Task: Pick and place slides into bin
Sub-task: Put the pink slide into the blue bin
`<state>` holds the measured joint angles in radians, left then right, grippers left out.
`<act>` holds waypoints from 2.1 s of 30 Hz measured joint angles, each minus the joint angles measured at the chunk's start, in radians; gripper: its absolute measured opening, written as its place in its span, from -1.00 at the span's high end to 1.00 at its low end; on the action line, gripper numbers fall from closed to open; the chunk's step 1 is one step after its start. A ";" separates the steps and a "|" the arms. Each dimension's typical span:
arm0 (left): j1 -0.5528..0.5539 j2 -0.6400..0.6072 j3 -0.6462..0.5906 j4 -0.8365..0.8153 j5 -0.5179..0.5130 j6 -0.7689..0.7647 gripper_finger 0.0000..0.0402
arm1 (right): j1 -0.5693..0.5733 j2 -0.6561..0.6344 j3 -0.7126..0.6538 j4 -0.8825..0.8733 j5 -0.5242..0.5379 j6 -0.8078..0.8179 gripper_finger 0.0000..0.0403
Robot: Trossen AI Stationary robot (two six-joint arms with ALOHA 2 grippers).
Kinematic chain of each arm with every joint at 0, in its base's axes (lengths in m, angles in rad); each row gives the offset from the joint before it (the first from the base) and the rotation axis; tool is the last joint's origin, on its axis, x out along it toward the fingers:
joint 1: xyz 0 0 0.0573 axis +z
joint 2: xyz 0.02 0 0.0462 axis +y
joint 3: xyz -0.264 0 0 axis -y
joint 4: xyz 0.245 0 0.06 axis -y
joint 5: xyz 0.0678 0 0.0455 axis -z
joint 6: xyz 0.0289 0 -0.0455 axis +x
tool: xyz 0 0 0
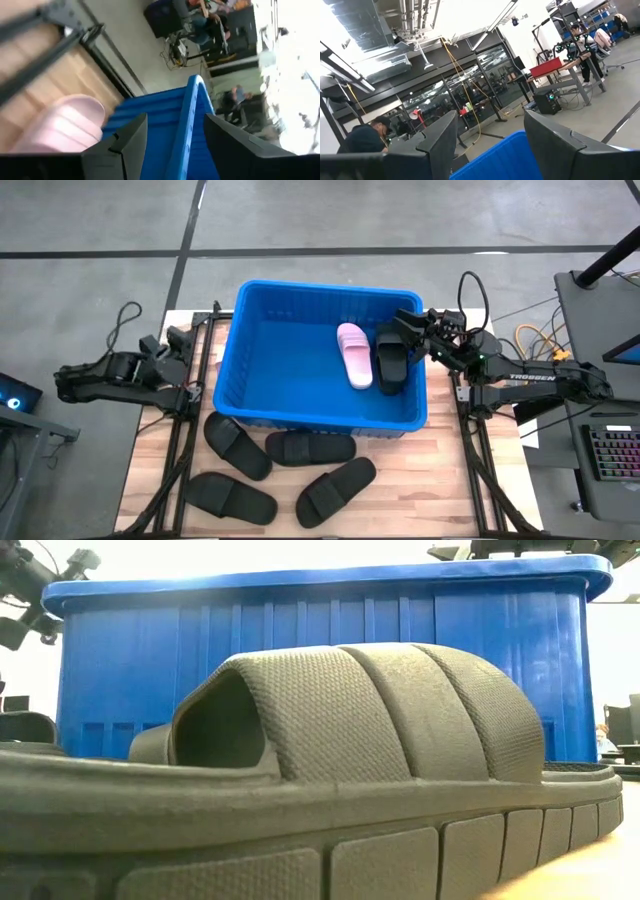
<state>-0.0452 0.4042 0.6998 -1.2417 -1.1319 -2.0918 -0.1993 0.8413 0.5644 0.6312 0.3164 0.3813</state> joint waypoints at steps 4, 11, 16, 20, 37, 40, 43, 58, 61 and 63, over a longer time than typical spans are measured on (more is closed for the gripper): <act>0.000 0.004 0.101 0.046 -0.042 0.337 0.11 | 0.000 0.000 0.000 -0.014 0.000 0.000 -0.09; 0.000 0.056 0.207 0.932 0.108 1.595 0.11 | -0.005 0.001 0.000 -0.063 0.045 0.000 -0.09; 0.000 0.138 0.224 1.378 0.117 2.068 0.11 | -0.004 0.004 0.000 -0.063 0.061 0.001 -0.09; 0.000 0.237 0.284 1.389 0.183 2.161 0.11 | -0.004 0.004 0.000 -0.064 0.061 0.004 -0.09; 0.501 0.555 0.573 0.919 0.741 2.101 0.11 | -0.004 0.004 0.000 -0.064 0.074 0.019 -0.09; 0.641 0.575 0.582 0.824 0.834 2.066 0.11 | -0.004 0.004 0.000 -0.064 0.074 0.019 -0.09; 0.799 0.586 0.572 0.748 0.871 1.996 0.11 | -0.004 0.004 0.000 -0.065 0.074 0.019 -0.09; 1.176 0.648 0.536 0.416 1.183 1.792 0.11 | -0.004 0.004 0.000 -0.075 0.077 0.020 -0.09; 1.176 0.671 0.536 0.399 1.193 1.843 0.11 | -0.004 0.004 0.000 -0.076 0.077 0.020 -0.09; 1.177 0.686 0.536 0.367 1.204 1.914 0.11 | -0.004 0.004 0.000 -0.077 0.077 0.019 -0.09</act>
<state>1.1320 1.0905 1.2362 -0.8748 0.0723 -0.1775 -0.2035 0.8452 0.5648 0.5541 0.3935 0.4007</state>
